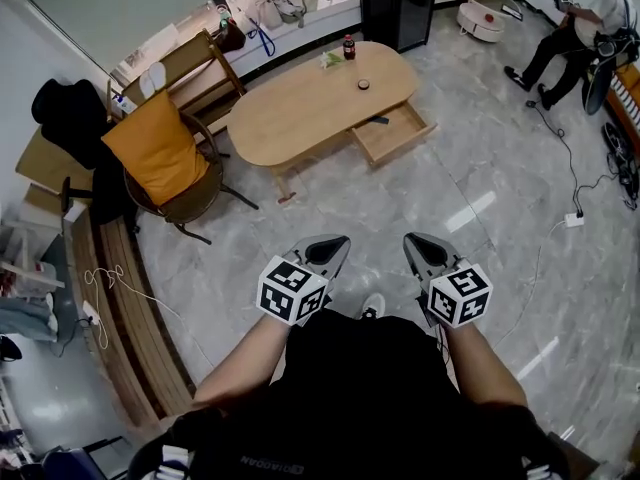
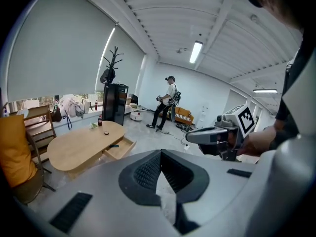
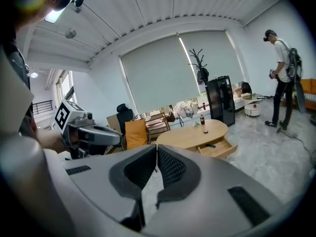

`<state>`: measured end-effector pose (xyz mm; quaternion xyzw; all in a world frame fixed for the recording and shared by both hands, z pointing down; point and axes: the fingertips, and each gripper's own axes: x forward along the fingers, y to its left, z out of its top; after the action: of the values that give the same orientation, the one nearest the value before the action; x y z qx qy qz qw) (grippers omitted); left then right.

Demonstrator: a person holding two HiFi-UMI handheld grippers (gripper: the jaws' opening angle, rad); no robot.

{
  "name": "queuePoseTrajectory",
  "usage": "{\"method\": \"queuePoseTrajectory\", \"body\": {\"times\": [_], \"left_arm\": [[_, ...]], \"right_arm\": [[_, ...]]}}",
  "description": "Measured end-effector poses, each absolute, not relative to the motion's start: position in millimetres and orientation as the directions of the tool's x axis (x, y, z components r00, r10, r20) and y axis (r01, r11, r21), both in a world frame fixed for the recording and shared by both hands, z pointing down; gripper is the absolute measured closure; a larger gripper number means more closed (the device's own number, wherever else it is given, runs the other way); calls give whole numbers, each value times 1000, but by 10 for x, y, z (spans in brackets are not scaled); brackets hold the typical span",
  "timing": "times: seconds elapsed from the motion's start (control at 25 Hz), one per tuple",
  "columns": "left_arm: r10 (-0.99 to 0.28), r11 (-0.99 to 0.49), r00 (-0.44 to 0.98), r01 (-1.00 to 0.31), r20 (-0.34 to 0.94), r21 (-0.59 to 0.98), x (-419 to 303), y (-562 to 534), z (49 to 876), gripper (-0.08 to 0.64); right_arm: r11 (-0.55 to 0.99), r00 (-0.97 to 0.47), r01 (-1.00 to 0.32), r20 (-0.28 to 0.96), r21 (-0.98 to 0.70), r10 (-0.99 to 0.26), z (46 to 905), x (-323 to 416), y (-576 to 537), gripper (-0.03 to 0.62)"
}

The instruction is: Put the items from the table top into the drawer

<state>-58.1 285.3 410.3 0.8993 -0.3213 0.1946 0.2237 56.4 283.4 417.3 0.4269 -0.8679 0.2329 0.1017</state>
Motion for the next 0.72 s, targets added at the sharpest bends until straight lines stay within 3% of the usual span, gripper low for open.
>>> {"method": "queuePoseTrajectory", "body": {"times": [0.32, 0.72], "left_arm": [[-433, -689, 693, -666, 576, 284, -391, 2364, 4356, 560], [-399, -713, 722, -632, 565, 304, -237, 844, 4525, 560]], "right_arm": [[505, -614, -789, 412, -351, -674, 4376, 885, 2452, 588], [492, -584, -811, 481, -317, -654, 4527, 1051, 1230, 588]]}}
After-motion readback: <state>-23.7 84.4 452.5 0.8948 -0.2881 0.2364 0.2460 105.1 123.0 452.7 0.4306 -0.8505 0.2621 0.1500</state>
